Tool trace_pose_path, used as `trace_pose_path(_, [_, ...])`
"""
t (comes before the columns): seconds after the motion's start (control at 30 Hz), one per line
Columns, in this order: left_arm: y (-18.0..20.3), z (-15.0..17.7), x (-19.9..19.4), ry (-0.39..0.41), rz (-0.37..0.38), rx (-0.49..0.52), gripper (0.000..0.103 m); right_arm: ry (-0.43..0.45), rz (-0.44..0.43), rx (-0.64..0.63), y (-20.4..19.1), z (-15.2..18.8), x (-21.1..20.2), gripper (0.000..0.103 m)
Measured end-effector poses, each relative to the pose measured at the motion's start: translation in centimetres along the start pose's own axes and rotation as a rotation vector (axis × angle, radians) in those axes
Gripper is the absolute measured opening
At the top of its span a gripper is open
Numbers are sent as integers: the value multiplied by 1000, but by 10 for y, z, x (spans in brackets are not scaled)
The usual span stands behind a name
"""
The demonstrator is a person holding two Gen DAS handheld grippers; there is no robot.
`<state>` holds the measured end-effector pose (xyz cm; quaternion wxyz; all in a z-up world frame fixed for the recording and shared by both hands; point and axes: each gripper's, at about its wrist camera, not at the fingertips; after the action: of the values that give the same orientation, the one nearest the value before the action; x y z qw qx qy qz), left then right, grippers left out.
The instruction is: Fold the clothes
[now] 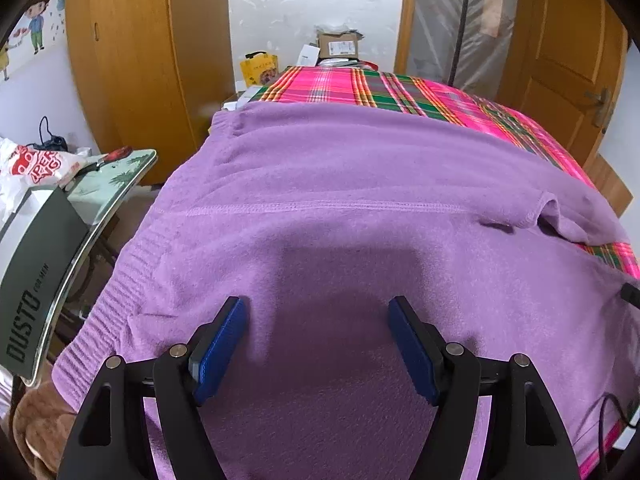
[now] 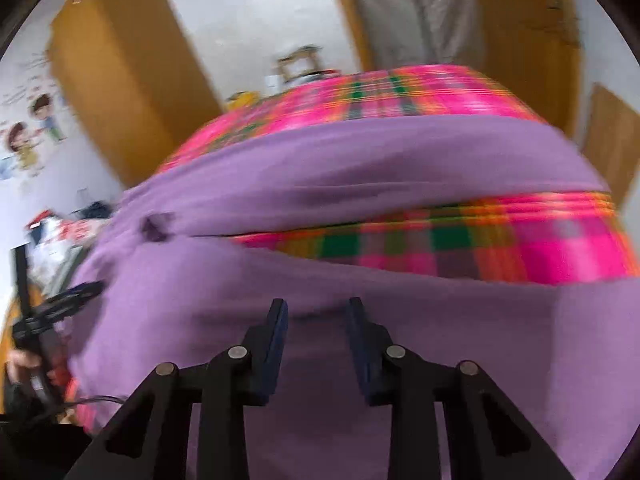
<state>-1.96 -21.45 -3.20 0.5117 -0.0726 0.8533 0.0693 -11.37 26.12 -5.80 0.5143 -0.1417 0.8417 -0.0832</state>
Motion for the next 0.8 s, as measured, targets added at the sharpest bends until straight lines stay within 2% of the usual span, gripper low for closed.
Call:
trace_pose_path(0.07, [1, 1, -1, 1, -4, -1, 75, 14, 47, 55, 19, 4, -6, 20])
trace_pose_path(0.1, [2, 1, -1, 2, -7, -1, 75, 22, 71, 82, 28, 7, -10, 19])
trace_pose_path(0.17, [4, 2, -2, 4, -3, -3, 75, 31, 100, 85, 32, 9, -15, 19])
trace_pose_path(0.23, [7, 4, -4, 5, 18, -4, 75, 30, 117, 58, 22, 11, -16, 26])
trace_pose_path(0.33, [15, 8, -6, 5, 39, 7, 75, 26, 46, -30, -2, 15, -14, 26])
trace_pose_path(0.5, [26, 15, -8, -2, 10, 28, 75, 22, -40, -121, -34, 16, -9, 26])
trace_pose_path(0.8, [25, 27, -14, -1, -1, 22, 75, 3, -72, -249, -60, 26, -7, 26])
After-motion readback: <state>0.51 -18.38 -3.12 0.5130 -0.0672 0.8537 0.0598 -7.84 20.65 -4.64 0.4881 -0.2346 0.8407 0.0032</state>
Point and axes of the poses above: each gripper's, at about its wrist camera, not at the fingertips, and x roughly the way its jaws point, y to its right, z to its underside, and after that the axes turned 12 degrees about -y, right-handed
